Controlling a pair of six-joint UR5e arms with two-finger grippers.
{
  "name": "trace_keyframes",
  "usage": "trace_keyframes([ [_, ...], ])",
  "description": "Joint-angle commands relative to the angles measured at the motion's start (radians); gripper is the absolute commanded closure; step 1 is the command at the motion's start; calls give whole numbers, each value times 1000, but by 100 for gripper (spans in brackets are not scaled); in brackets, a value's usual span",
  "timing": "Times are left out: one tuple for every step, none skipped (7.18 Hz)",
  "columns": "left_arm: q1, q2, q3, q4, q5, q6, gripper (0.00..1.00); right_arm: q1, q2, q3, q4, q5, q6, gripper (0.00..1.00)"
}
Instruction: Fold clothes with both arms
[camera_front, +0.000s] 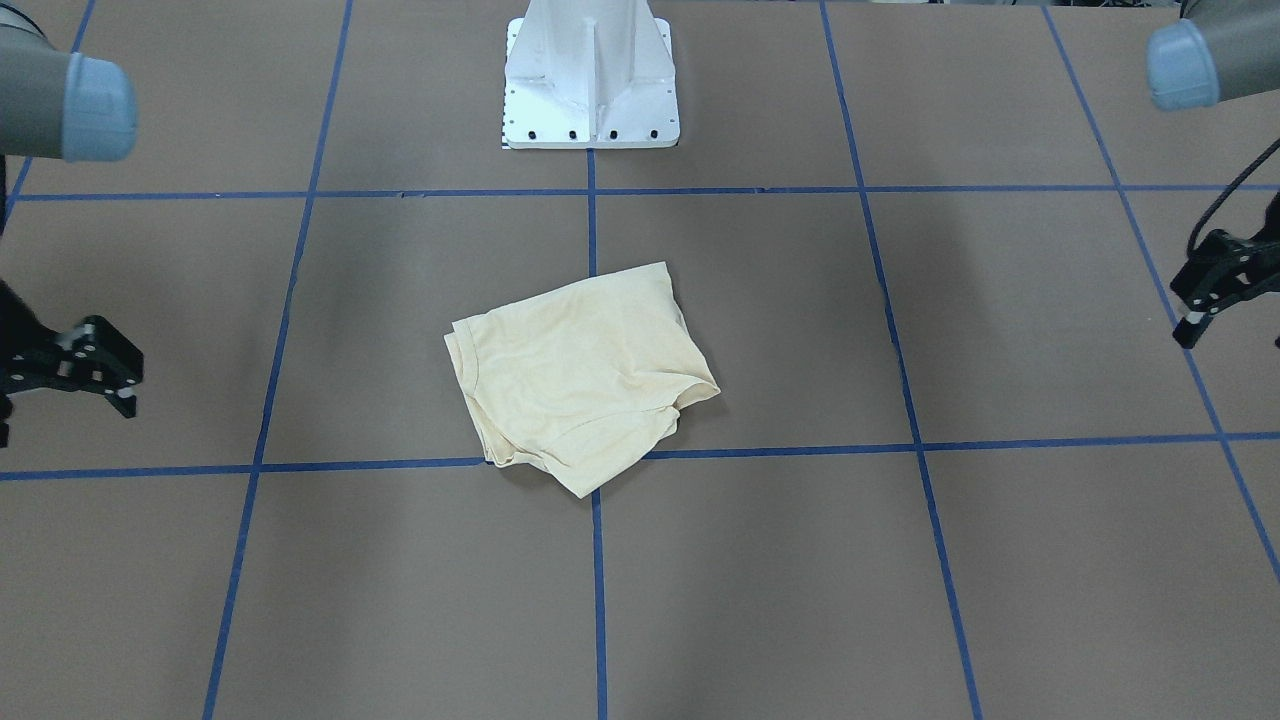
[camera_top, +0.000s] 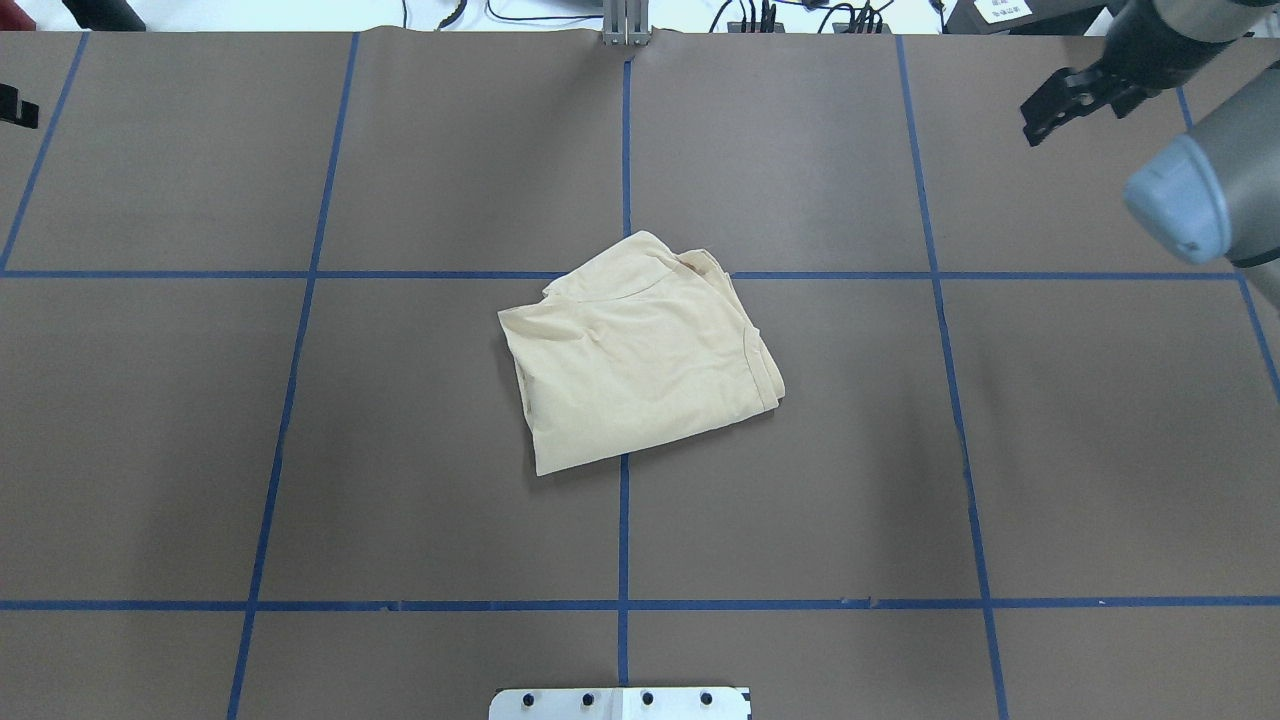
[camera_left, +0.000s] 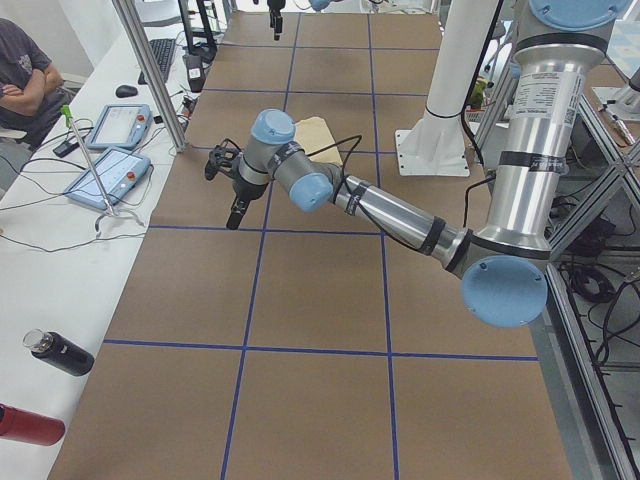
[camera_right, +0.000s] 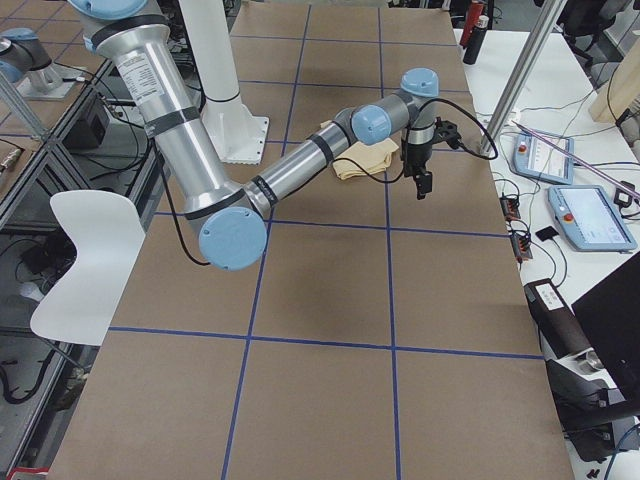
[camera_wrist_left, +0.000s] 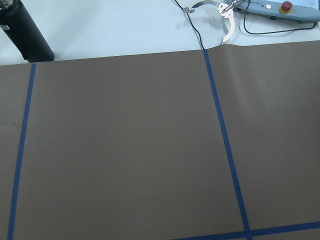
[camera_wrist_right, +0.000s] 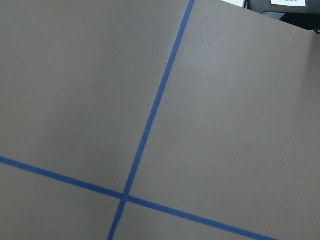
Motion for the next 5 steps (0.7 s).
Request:
trace_keyframes([
  [-55, 16, 38, -62, -42, 35, 0, 108, -124, 52, -11, 131, -43, 0],
  [-58, 21, 89, -72, -40, 38, 0, 111, -176, 51, -11, 130, -49, 0],
  [-67, 21, 154, -71, -40, 33, 0, 111, -222, 48, -9, 93, -49, 0],
  [-102, 27, 197, -61, -38, 42, 0, 111, -237, 35, -11, 12, -49, 0],
  [-131, 33, 243, -64, -37, 92, 0, 111, -250, 31, -12, -4, -49, 0],
])
